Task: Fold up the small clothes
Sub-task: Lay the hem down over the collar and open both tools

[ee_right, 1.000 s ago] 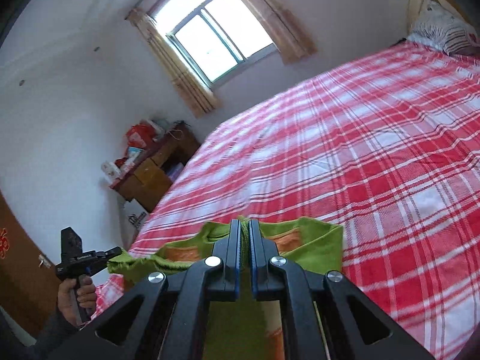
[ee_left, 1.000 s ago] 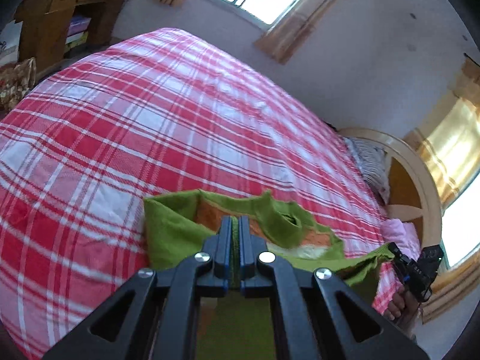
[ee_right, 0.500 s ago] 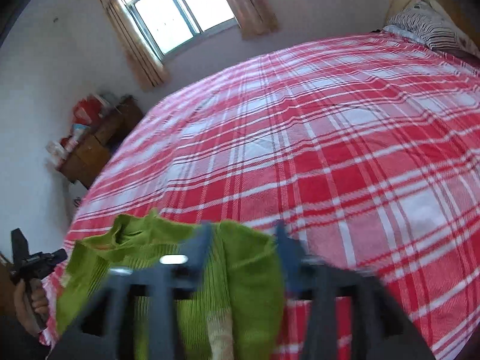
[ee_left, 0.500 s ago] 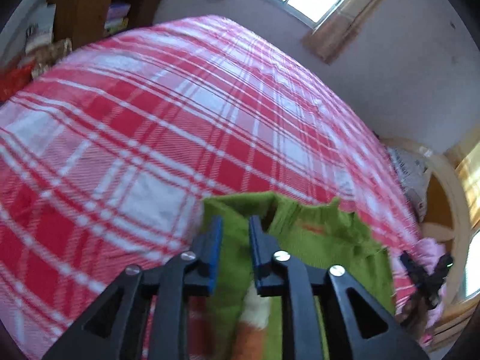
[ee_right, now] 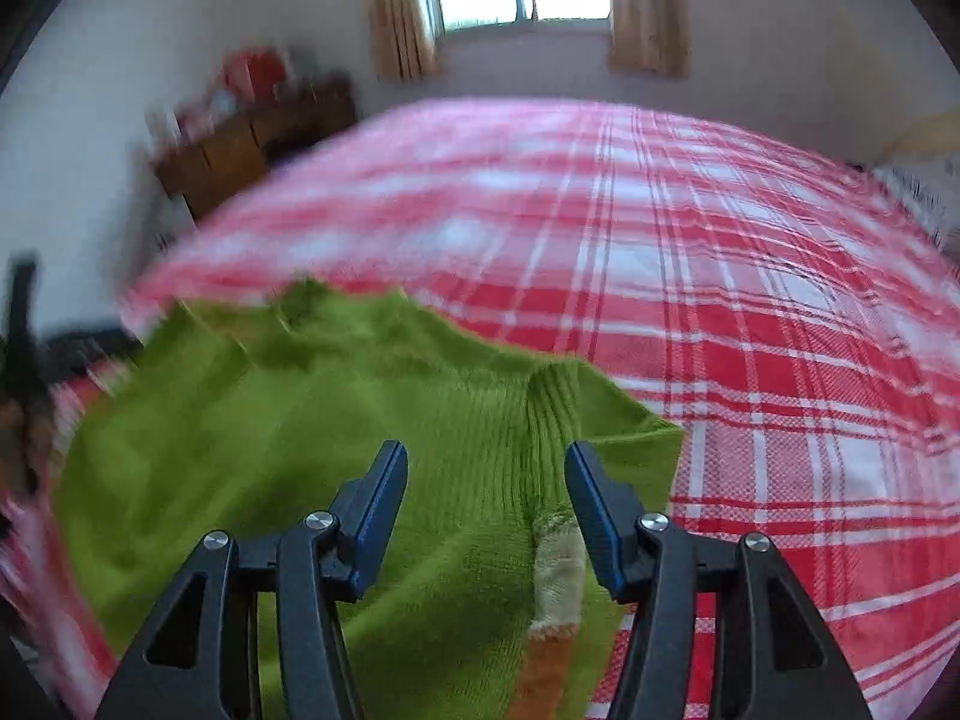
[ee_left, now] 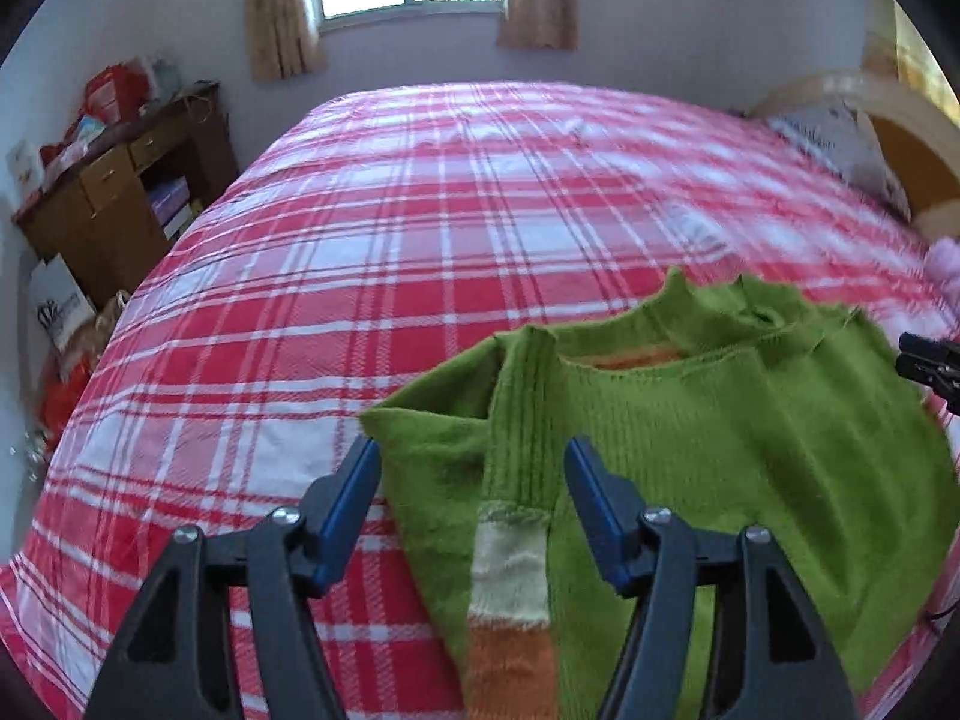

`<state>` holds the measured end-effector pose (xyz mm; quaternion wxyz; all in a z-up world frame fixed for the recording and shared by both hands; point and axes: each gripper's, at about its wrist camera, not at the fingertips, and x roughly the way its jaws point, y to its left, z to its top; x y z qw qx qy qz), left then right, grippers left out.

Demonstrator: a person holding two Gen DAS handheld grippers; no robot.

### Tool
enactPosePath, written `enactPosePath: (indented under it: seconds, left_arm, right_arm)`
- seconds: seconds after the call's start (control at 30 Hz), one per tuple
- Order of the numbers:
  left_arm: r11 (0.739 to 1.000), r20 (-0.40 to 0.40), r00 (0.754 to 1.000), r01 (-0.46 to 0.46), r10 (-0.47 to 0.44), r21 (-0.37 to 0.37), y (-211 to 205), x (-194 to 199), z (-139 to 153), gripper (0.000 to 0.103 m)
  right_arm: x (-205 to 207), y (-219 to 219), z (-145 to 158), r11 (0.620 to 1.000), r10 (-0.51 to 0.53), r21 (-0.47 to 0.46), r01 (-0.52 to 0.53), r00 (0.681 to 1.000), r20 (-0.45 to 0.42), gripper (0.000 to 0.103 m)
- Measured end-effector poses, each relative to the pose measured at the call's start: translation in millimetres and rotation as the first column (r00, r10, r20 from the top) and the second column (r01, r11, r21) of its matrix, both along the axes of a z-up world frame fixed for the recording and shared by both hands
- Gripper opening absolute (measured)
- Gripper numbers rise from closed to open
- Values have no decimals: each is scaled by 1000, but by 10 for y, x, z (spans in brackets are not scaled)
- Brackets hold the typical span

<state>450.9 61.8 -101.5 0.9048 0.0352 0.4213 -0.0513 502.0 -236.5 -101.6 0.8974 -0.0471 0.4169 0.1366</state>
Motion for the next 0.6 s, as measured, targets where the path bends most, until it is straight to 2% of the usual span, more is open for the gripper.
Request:
enactPosePath:
  seconds: [0.03, 0.07, 0.1, 0.13, 0.17, 0.27, 0.33, 0.37, 0.43, 0.57, 0.6]
  left_arm:
    - [1000, -14, 1000, 1, -1, 8, -11, 41, -56, 54]
    - [1000, -22, 1000, 10, -9, 5, -25, 42, -85, 44]
    - [999, -37, 999, 33, -33, -4, -41, 55, -129, 20]
    - [999, -43, 998, 48, -48, -7, -55, 43, -143, 6]
    - [998, -31, 998, 55, -55, -2, -68, 20, -139, 5]
    - [999, 74, 996, 45, -43, -29, -23, -65, 38, 4]
    - [992, 97, 995, 9, 3, -125, 122, -33, 156, 4]
    - [990, 100, 995, 9, 5, -140, 151, -16, 173, 4]
    - [996, 86, 996, -5, 13, -94, 126, 21, 108, 4]
    - [995, -2, 998, -58, 58, -78, 114, 101, -188, 5]
    - [993, -8, 997, -73, 73, -87, 131, 92, -232, 8]
  right_arm:
    - [57, 41, -88, 1000, 8, -11, -8, 999, -48, 55]
    - [100, 63, -173, 999, -7, -35, 4, 997, -73, 49]
    - [114, 69, -207, 998, -20, -61, 16, 998, -67, 27]
    - [115, 75, -220, 997, -17, -76, 13, 998, -54, 11]
    - [112, 58, -210, 998, -12, -65, 9, 999, -48, 7]
    - [76, 43, -66, 998, 1, -66, 0, 1000, 9, 6]
    - [66, 11, 102, 998, -10, -57, 13, 998, 67, 6]
    - [82, -21, 145, 999, -16, -40, 19, 997, 74, 6]
    - [130, -37, 148, 998, -42, -51, 47, 996, 84, 6]
    - [214, -37, -143, 992, -94, -79, 95, 995, 19, 6]
    - [214, -52, -206, 991, -106, -84, 106, 994, 11, 6]
